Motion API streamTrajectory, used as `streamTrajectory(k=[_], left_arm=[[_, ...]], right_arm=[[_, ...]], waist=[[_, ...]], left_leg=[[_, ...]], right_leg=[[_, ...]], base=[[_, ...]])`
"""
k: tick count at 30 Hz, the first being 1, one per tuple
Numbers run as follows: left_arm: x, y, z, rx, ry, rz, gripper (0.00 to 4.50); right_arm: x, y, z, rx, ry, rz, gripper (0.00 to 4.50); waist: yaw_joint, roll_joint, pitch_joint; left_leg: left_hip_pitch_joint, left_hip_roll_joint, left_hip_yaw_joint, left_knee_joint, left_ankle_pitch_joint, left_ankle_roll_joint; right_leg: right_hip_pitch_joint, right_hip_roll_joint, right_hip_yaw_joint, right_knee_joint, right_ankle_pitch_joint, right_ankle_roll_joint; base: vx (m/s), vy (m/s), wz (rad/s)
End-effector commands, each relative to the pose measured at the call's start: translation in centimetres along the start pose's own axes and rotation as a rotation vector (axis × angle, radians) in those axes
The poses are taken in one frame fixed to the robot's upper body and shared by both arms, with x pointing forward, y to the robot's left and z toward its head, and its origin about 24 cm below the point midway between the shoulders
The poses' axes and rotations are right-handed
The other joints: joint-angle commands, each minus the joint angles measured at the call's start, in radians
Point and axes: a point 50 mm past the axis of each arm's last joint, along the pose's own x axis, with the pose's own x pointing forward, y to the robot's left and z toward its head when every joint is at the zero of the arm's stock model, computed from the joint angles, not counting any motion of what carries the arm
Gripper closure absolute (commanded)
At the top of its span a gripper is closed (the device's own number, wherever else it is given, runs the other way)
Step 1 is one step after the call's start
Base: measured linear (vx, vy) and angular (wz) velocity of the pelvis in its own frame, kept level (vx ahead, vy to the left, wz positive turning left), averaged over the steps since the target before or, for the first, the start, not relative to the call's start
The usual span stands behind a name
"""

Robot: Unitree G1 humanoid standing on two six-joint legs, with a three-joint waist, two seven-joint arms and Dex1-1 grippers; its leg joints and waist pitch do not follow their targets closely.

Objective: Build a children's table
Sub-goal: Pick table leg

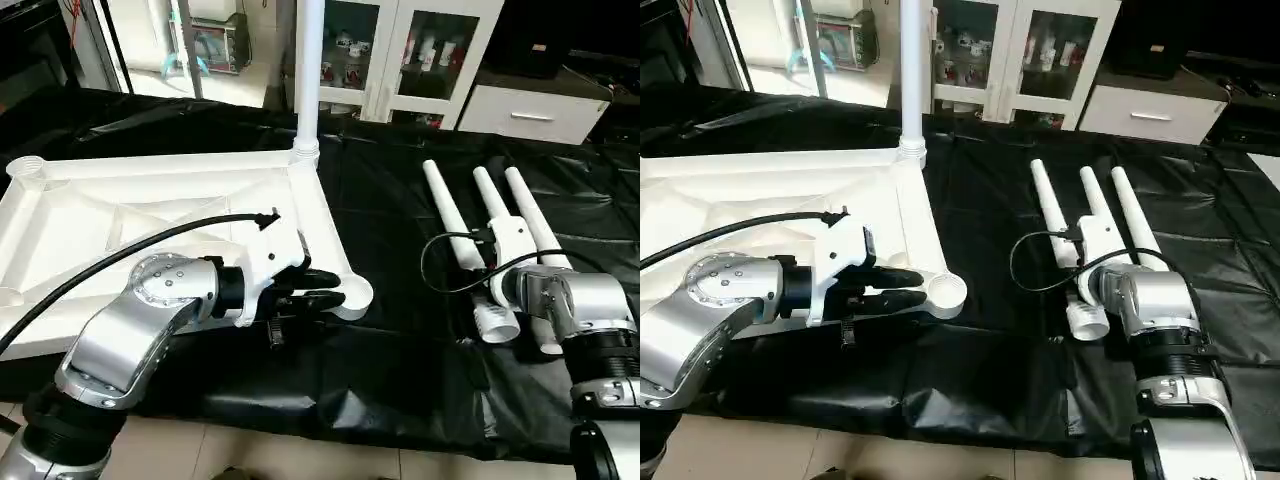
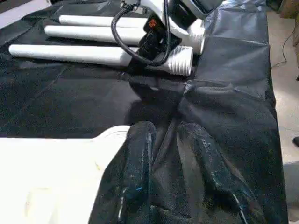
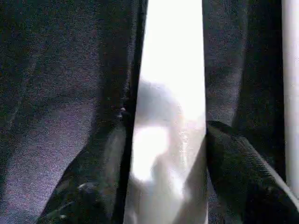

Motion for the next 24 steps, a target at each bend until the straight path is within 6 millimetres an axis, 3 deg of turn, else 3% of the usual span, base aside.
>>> streamTrajectory(k=[1,7,10,15,20,24], left_arm=[[0.0,-0.1,0.6,0.019,-0.009,-0.005,3.36],[0.4,1.0,1.0,-0.007,-0.059,0.106,3.36],[0.7,2.0,1.5,-0.068,-0.108,0.205,3.03],[1.4,4.0,3.6,-0.242,-0.281,0.365,2.59],[2.1,4.6,5.3,-0.408,-0.403,0.351,2.21],[2.4,5.4,5.7,-0.516,-0.439,0.388,1.84]], right_arm=[[0.2,-0.3,-0.8,0.044,0.037,-0.001,2.25],[-1.1,0.0,1.2,0.076,-0.119,0.05,2.64],[-2.3,0.5,2.3,0.072,-0.217,0.079,2.66],[-5.6,3.5,3.6,-0.066,-0.494,0.241,2.67],[-8.0,6.5,3.6,-0.224,-0.669,0.384,2.67],[-8.7,7.6,4.0,-0.258,-0.742,0.416,2.67]], waist=[[0.001,0.001,-0.063],[0.003,-0.005,-0.064],[0.006,-0.006,-0.066],[0.011,-0.012,-0.065],[0.015,-0.008,-0.061],[0.013,-0.013,-0.058]], left_leg=[[0.019,0.04,-0.017,-0.074,-0.232,-0.06],[0.017,0.041,-0.018,-0.074,-0.229,-0.056],[0.016,0.041,-0.018,-0.072,-0.199,-0.044],[0.013,0.042,-0.018,-0.071,-0.194,-0.022],[0.013,0.044,-0.021,-0.072,-0.225,-0.017],[0.01,0.042,-0.024,-0.073,-0.256,-0.018]], right_leg=[[0.036,-0.038,0.033,-0.067,-0.242,-0.177],[0.039,-0.039,0.033,-0.067,-0.242,-0.169],[0.042,-0.038,0.033,-0.064,-0.203,-0.171],[0.044,-0.042,0.034,-0.07,-0.218,-0.159],[0.039,-0.045,0.032,-0.079,-0.279,-0.149],[0.037,-0.043,0.031,-0.084,-0.33,-0.13]], base=[[0.0,0.0,0.0],[0.0,0.0,0.0],[0.0,0.0,0.0],[0.0,0.0,0.0],[0.0,0.0,0.0],[0.0,0.0,0.0]])
